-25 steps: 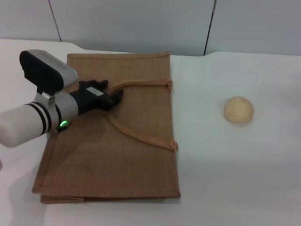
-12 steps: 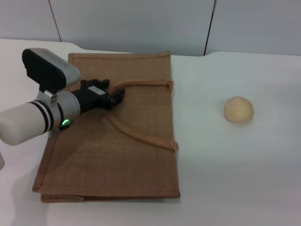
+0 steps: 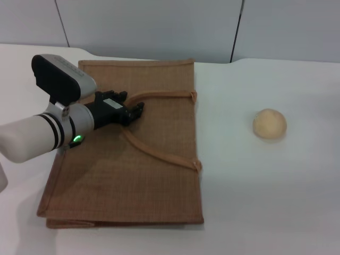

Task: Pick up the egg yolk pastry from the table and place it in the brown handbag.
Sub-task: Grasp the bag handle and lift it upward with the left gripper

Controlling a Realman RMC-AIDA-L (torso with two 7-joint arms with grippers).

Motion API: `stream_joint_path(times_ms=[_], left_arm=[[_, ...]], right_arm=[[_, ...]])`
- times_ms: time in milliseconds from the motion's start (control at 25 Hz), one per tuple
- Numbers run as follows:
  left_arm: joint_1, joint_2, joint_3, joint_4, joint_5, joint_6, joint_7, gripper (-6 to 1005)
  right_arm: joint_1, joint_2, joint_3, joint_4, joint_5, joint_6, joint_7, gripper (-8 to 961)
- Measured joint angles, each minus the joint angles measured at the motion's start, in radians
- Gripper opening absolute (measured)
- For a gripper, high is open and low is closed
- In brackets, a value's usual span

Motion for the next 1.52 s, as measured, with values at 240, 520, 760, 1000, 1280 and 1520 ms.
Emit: stream_joint_path(times_ms=[240,520,760,1000,1280,1520], left_arm=[[-0.001,0.0,0.001,0.0,0.0,0.002,-0.002,553],[-0.001,-0.001,-0.001,0.0,-0.003,0.002,-0.01,552],[-0.003,-0.002,-0.004,0.0,-0.008,0.028,-0.03,518],[-0.004,-0.002,-0.01,0.002,-0.01,0.065,-0.034,353],[-0.011,-0.005,-0.008,0.006,-0.011,0.09,-0.036,356],[-0.011,-0.006,-0.005,0.01,-0.011,0.083,-0.036,287]], right_arm=[[0.002,-0.001,0.0,0.0,0.0,-0.002,0.0,879],[0.002,-0.001,0.0,0.0,0.0,-0.002,0.0,880],[0.002,-0.001,0.001,0.0,0.0,-0.002,0.0,880],[0.002,-0.001,0.003,0.0,0.0,-0.002,0.0,880],[0.005,-0.001,0.003,0.0,0.0,-0.003,0.0,880],[0.005,-0.001,0.003,0.0,0.0,-0.004,0.0,880]])
